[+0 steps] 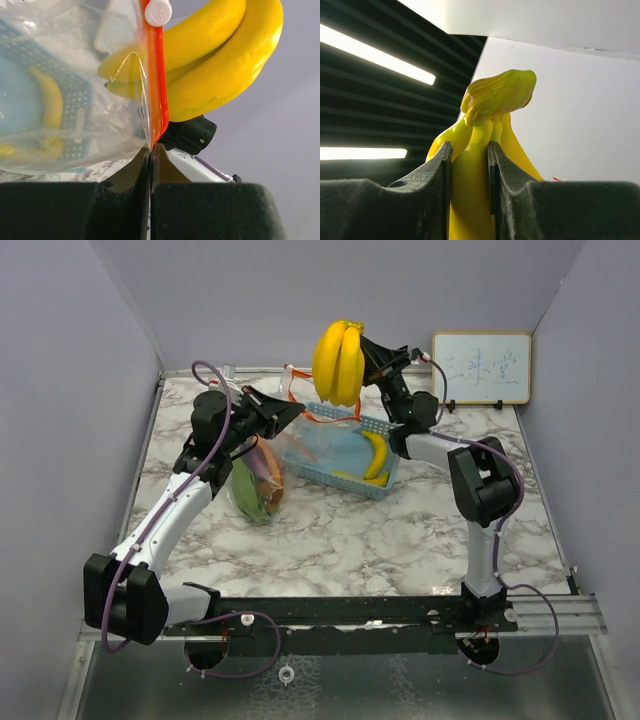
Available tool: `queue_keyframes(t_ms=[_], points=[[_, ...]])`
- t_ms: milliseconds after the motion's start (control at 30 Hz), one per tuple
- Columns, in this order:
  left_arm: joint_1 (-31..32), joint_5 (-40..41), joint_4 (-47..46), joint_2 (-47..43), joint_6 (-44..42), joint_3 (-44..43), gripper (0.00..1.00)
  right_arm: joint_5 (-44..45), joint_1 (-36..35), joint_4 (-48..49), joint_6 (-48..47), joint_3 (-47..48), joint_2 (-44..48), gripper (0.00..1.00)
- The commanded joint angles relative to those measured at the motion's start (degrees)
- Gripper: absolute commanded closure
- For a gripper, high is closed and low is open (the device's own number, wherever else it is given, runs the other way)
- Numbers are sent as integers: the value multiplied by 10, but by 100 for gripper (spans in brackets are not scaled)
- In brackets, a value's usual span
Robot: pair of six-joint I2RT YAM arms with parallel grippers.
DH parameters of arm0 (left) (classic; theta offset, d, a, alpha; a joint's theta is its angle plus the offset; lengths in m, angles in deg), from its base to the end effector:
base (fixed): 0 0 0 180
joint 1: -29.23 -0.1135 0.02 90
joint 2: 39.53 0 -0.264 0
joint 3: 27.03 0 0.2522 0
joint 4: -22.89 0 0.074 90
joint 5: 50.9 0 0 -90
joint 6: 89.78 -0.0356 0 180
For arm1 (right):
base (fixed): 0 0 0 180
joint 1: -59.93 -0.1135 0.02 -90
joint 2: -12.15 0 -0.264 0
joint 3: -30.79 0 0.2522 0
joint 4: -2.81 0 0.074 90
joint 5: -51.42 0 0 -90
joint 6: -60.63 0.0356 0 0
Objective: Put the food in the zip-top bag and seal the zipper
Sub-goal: Place the fake fruit in the zipper food storage bag.
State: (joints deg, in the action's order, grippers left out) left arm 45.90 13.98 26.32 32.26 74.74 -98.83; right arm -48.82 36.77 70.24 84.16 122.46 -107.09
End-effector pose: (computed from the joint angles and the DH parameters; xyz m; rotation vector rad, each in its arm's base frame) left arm 0.2790 -0.0993 0.3580 -0.5507 1.7931 -1.5216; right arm 0.4170 0.1852 0.2970 0.6442 0.9429 2.2653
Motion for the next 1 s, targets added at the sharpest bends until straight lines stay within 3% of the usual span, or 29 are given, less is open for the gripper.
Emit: queue_keyframes(t_ms=[0,67,233,567,633,800,967], points=[[-1,-15,-25,-11,11,-7,100,-86,6,-5,-133,-5,59,98],[-1,-18,-29,-2,13,-16,100,-129,4,-86,-225,-14,97,98],[-1,-26,-36,14,19,-32,100,-138,-1,-223,-402,-38,168,98],[-1,-32,-58,27,40,-22,100,-147,-31,-345,-567,-41,198,96],[-1,-32,-59,29,40,-22,100,-150,-34,-381,-602,-45,204,87],[-1,-32,-60,35,41,-24,100,-154,-36,-440,-672,-54,234,53],[-1,-34,-70,46,45,-27,100,-161,-36,-483,-720,-45,269,33]])
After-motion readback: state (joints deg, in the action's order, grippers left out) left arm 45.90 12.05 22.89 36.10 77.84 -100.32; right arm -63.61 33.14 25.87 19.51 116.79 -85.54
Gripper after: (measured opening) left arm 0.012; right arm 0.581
